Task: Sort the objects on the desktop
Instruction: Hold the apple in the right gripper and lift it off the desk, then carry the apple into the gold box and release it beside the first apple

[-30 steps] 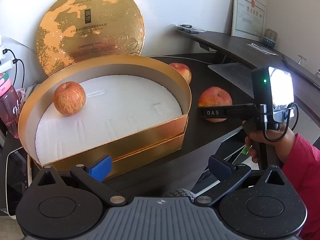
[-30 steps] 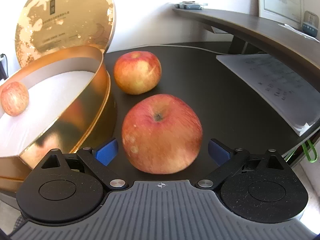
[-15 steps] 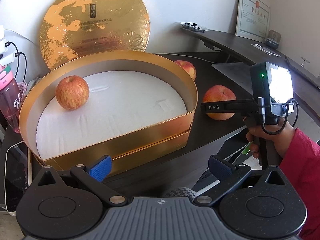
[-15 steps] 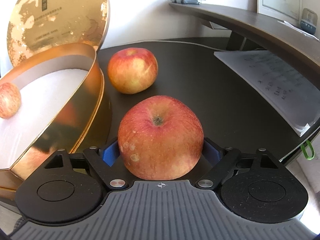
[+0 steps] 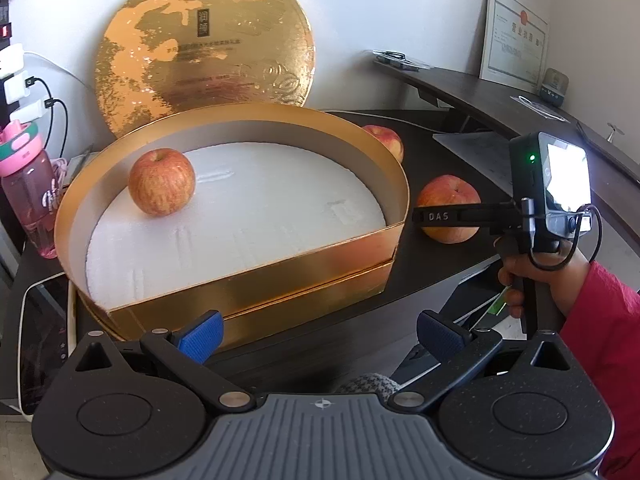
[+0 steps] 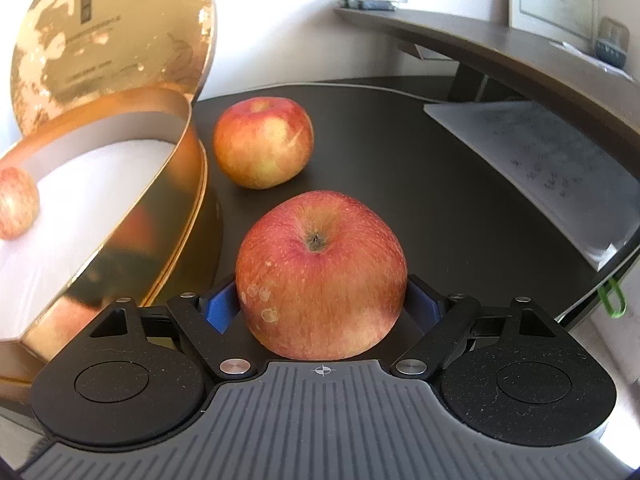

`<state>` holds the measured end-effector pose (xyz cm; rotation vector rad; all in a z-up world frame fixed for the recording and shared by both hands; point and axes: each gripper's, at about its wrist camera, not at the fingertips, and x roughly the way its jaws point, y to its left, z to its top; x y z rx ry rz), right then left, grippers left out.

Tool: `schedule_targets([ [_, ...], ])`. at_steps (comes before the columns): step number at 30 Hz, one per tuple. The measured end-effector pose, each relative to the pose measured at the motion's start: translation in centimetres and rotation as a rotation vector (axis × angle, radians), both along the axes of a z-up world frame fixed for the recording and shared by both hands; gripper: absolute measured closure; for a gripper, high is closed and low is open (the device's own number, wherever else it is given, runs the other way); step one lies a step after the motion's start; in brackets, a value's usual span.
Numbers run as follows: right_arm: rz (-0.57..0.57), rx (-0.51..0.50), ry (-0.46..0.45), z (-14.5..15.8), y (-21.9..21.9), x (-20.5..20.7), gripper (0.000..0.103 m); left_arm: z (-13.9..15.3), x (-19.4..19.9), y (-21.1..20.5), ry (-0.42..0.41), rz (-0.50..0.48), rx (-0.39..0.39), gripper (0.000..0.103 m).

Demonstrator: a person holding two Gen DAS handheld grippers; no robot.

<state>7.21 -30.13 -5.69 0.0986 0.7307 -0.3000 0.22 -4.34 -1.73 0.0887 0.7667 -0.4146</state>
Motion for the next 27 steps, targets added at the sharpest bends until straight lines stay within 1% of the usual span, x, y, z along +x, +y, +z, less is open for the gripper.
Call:
schedule_targets([
  [9,-0.027,0.044,-0.018,1.5,-0.2,-0.6,0.017,-0.2,-0.5,1.8,-0.002,0.019,-0.024,0.0],
  [13,-0.002,0.005,-0.087,4.7,1.2,-1.2,0.017,-0.3,-0.5,2.8,-0.005,0.017,-0.046,0.0],
  [18,0.07,-0.035,-0.17,8.6,4.4,-0.7,0.017,-0.3,-0.2,4.6,-0.01,0.03,-0.08,0.0],
  [21,0.142,-0.043,-0.172,9.7,6.9,0.9,0.017,-0.5,0.0,5.9,-0.008,0.048,-0.097,0.0],
  [24,0.209,-0.044,-0.139,9.5,9.5,3.1,0.017,-0.5,0.1,7.3,-0.012,0.065,-0.111,0.0],
  [27,0.265,-0.075,-0.11,8.2,12.4,5.4,0.017,-0.6,0.2,8.6,-0.019,0.081,-0.121,0.0],
])
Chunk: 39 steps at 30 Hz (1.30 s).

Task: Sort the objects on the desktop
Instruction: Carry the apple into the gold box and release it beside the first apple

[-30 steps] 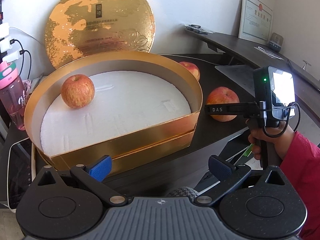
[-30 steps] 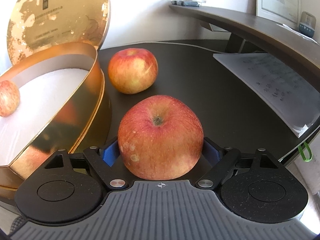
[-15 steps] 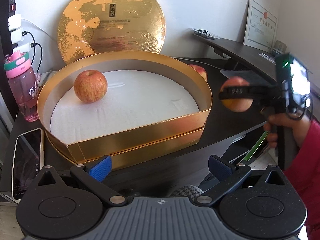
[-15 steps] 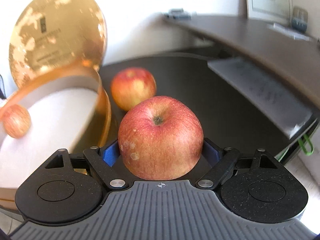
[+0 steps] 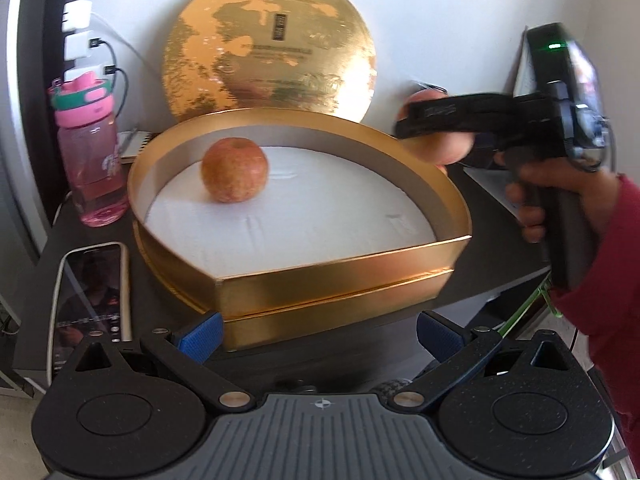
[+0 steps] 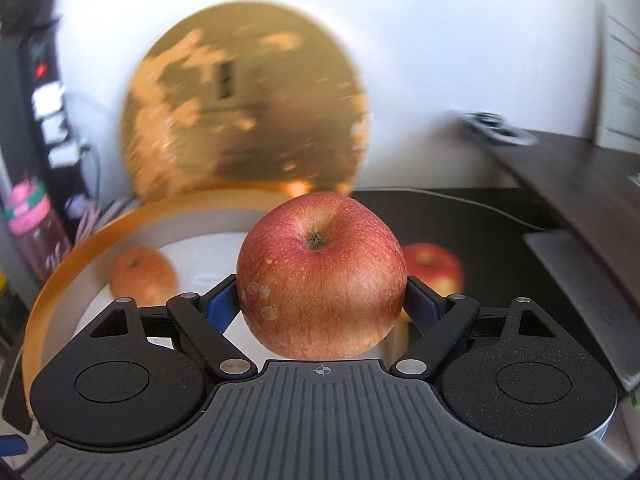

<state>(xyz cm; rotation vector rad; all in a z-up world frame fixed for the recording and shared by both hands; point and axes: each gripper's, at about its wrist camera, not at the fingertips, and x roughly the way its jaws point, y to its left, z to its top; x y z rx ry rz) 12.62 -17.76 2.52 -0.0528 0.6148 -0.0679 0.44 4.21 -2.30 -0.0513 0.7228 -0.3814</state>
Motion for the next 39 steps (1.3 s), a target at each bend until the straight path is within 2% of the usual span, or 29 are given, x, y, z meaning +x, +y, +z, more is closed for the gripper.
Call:
schedule_targets([
  [6,0.063,-0.022,0.114,-2.7,3.6,4.1,0.017,-0.4,0.7,2.1,0.004,0.035,-0.023,0.0],
  [11,0.081,0.018,0.207,-3.8,4.3,7.4,0.017,-0.8,1.2,3.0,0.005,0.044,-0.044,0.0],
  [15,0.06,0.002,0.264,-4.8,4.6,10.1,0.017,-1.1,1.3,3.5,0.006,0.05,-0.055,0.0],
  [31,0.036,0.031,0.345,-6.2,3.7,11.2,0.016,-1.6,1.5,3.9,0.024,0.055,-0.057,0.0],
  [39,0.031,0.054,0.346,-5.9,3.5,10.9,0.008,-1.4,1.0,3.5,0.021,0.056,-0.04,0.0],
])
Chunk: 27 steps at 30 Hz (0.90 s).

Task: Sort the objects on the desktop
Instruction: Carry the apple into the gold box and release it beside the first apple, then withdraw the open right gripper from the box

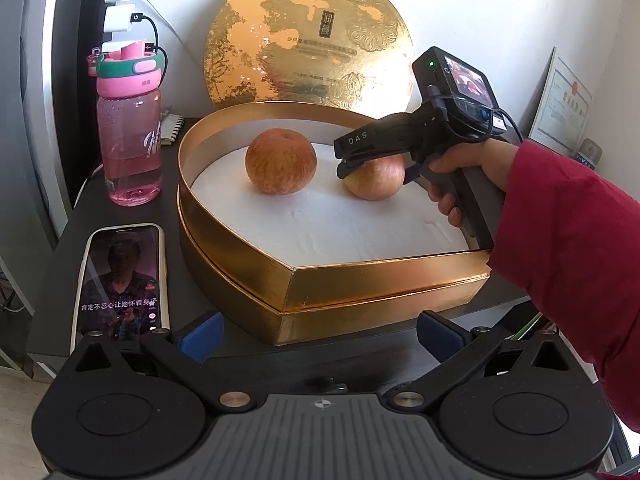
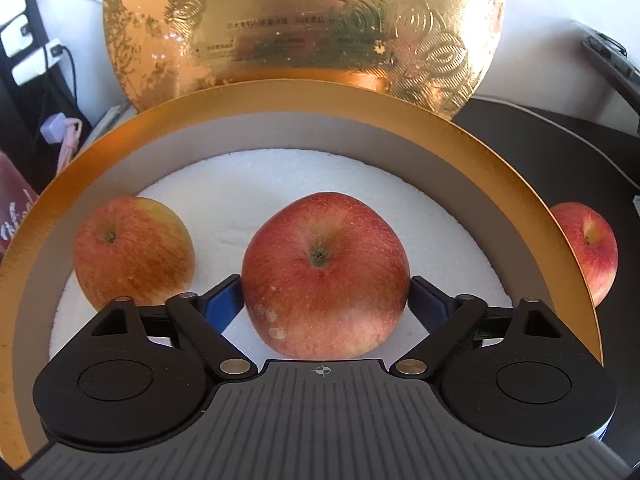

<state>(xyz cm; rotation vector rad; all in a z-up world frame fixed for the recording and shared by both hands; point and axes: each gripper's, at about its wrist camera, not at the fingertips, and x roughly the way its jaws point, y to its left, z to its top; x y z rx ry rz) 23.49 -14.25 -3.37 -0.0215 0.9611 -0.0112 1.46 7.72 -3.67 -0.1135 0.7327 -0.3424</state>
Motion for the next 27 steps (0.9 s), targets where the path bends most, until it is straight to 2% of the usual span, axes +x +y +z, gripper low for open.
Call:
schedule_targets([
  [6,-0.023,-0.003,-0.024,1.6,0.1,-2.4,0.006,0.3,-0.5,-0.6,-0.002,0.01,0.018,0.0],
  [15,0.037,0.112,-0.143,5.3,-1.2,-11.0,0.003,0.9,-1.5,-2.6,-0.015,-0.028,0.053,0.0],
  [27,0.005,0.199,-0.152,4.1,-4.3,-19.7,0.003,1.7,-2.9,-6.6,-0.046,-0.112,0.122,0.0],
])
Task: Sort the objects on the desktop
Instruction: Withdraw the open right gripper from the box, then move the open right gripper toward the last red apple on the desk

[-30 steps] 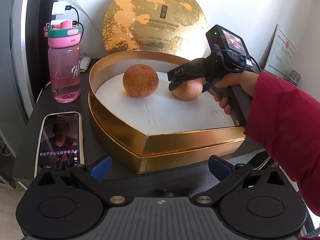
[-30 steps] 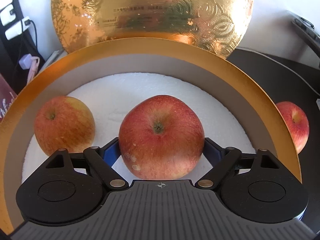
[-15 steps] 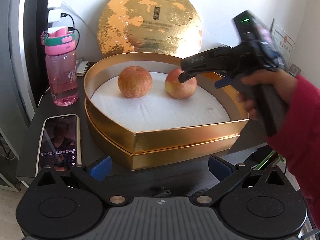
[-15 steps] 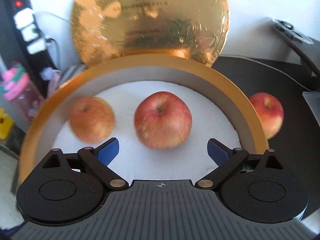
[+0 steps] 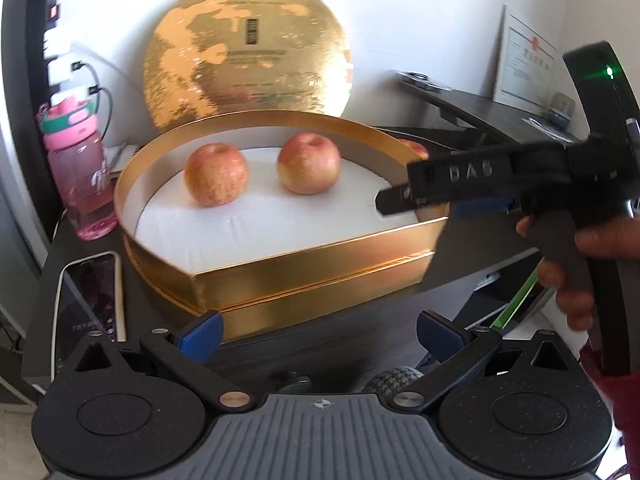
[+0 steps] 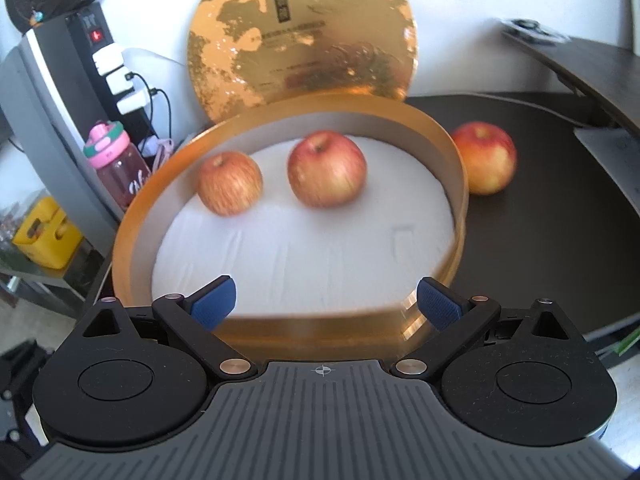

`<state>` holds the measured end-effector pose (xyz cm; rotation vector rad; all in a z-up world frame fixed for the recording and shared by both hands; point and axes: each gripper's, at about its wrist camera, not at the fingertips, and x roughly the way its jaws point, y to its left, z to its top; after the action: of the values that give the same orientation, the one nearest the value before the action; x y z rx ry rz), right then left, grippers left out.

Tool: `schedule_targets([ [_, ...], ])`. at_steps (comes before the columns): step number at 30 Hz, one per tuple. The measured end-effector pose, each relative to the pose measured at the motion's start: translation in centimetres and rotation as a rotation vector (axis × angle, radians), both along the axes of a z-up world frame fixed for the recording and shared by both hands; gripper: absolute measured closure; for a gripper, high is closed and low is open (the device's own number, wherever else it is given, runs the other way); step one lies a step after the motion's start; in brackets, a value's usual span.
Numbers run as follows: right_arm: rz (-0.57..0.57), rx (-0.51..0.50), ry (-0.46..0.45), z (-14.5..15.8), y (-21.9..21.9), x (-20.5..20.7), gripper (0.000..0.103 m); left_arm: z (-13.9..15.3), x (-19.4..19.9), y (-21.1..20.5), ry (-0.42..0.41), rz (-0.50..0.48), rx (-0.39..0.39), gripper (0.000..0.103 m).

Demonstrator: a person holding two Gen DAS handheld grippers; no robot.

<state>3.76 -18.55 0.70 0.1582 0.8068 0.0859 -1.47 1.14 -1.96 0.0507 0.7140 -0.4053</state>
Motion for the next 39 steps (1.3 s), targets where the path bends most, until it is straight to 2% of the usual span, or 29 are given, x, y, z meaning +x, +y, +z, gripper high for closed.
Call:
schedule_targets([
  [9,-0.018,0.037,0.018,-1.1,-2.3,-2.1,0.003,-0.1,-0.7,-3.4,0.003,-0.052,0.069,0.0],
  [24,-0.088,0.032,0.007,-1.4,-5.9,-4.0,0.003,0.0,-0.8,-6.7,0.009,-0.096,0.112,0.0],
  [35,-0.13,0.039,-0.002,-1.8,-7.8,-3.1,0.003,0.4,2.0,-6.2,0.027,-0.039,0.091,0.0],
  [39,-0.146,0.033,-0.018,-1.7,-8.4,-2.0,0.003,1.2,3.7,-6.0,0.003,-0.016,0.08,0.0],
])
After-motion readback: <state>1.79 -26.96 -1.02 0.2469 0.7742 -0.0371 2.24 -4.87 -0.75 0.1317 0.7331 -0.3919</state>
